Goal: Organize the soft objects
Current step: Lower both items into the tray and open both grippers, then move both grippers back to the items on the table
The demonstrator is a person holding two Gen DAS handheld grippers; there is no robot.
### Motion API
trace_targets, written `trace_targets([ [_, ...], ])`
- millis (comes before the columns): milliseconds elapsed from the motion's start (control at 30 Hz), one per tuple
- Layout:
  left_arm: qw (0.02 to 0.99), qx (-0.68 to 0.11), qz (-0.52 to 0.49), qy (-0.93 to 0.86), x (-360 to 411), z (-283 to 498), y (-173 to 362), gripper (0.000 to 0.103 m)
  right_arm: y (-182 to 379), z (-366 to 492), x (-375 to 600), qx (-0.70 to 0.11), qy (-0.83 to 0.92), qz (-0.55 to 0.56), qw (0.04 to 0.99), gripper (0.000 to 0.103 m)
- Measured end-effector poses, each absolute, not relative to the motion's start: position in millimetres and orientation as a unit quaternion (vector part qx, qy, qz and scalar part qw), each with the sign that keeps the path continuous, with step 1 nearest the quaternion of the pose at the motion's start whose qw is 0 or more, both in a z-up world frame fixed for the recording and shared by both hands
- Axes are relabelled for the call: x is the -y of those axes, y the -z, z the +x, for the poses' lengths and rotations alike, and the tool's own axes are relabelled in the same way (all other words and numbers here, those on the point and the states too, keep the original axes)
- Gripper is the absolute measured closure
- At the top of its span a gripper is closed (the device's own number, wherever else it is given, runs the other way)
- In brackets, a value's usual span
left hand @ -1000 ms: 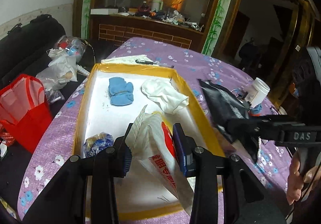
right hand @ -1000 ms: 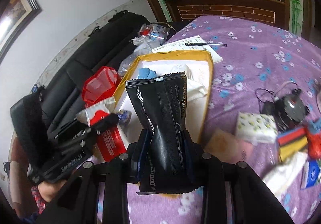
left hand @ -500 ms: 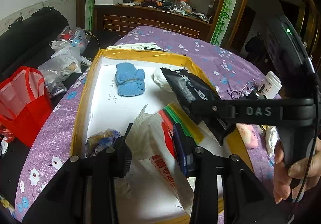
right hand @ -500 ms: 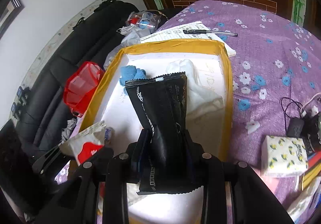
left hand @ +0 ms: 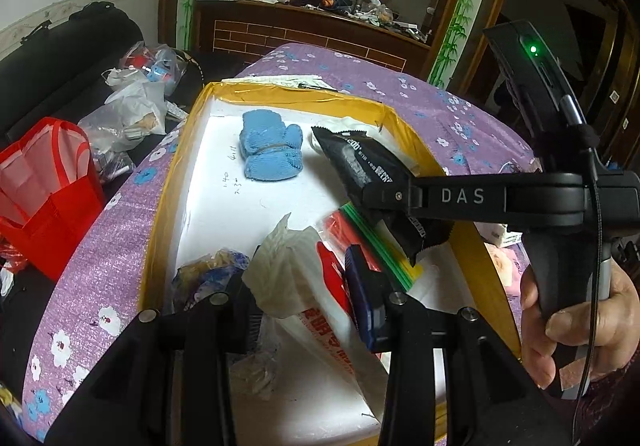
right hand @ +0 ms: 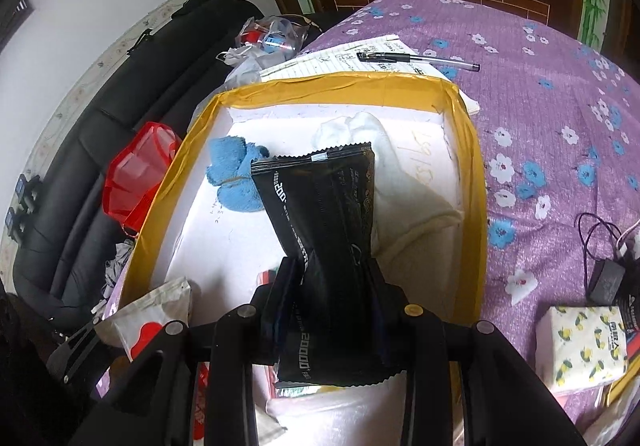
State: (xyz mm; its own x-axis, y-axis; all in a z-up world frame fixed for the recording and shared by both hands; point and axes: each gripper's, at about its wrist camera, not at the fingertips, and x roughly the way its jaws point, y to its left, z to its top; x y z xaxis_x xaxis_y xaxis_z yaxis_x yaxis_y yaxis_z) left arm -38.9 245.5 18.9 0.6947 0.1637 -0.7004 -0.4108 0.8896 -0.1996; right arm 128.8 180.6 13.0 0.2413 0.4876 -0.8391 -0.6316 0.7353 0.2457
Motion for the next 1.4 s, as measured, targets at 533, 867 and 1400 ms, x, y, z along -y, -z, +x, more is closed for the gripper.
trace_targets([
  [533,0.907,-0.346,-0.167,-0.170,-243,-48,-30,0.054,-24,127,-178,-0.490,-0.368,-0.072,0.787,0.043],
  [867,0.914,-0.326,-0.170,-0.172,-235,-62,-39,0.053,-43,112,-169,-0.475,-0.391,-0.061,0.786,0.040],
  [1400,0.926,-0.324,-0.133,-0.142,-177,-52,-52,0.053,-65,89,-60,-0.453,-0.415,-0.009,0.789,0.036],
])
